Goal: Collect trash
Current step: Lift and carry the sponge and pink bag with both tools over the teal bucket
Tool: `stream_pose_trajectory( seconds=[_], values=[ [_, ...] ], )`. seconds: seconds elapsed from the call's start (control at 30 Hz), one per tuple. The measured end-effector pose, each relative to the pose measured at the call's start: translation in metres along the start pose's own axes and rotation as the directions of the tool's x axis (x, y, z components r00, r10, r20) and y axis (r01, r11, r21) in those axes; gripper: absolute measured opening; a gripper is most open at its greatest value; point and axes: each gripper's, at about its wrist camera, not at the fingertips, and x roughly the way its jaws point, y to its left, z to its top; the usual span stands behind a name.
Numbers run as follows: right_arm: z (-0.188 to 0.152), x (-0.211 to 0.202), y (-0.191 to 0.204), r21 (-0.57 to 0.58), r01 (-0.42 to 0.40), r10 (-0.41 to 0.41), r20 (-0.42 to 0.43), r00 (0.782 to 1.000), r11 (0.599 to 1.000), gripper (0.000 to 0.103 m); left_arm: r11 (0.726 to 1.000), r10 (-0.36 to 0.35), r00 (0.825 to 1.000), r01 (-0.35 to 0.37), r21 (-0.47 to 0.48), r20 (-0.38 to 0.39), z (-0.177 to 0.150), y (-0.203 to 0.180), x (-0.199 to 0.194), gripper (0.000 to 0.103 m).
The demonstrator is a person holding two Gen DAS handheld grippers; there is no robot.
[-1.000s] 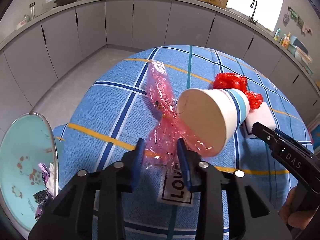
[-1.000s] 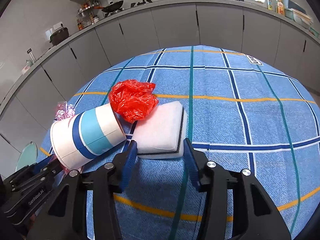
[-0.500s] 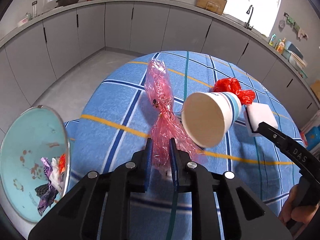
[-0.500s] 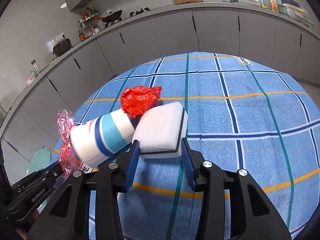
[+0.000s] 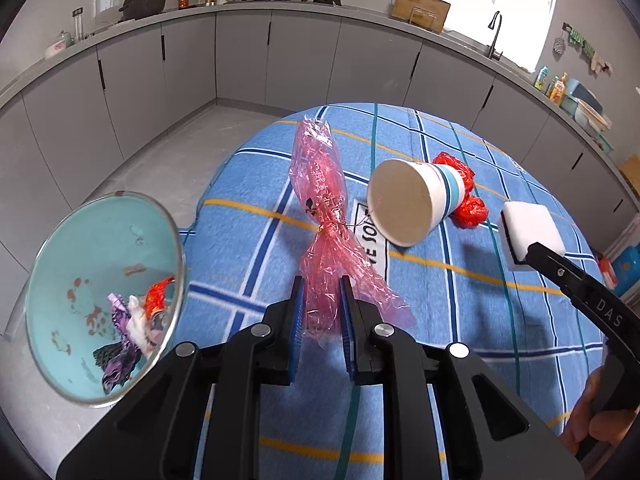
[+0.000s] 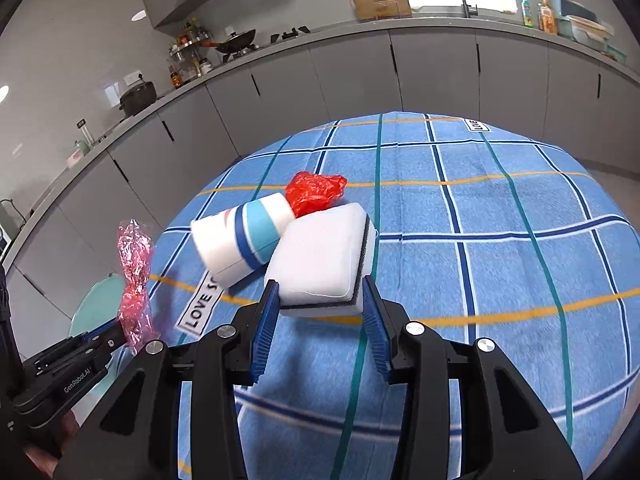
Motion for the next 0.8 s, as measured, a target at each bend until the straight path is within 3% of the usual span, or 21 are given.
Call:
stream_pose_trajectory(
  seconds=[0.8],
  values=[
    [-0.026,-0.027,0.085,-0.124,-0.129,0.130,-0.006,0.992,0.984,0.042,0.989,0.134,0.989,-0.130,-0.064,0.062,-0.024,0.058,-0.056,0.017]
  ],
)
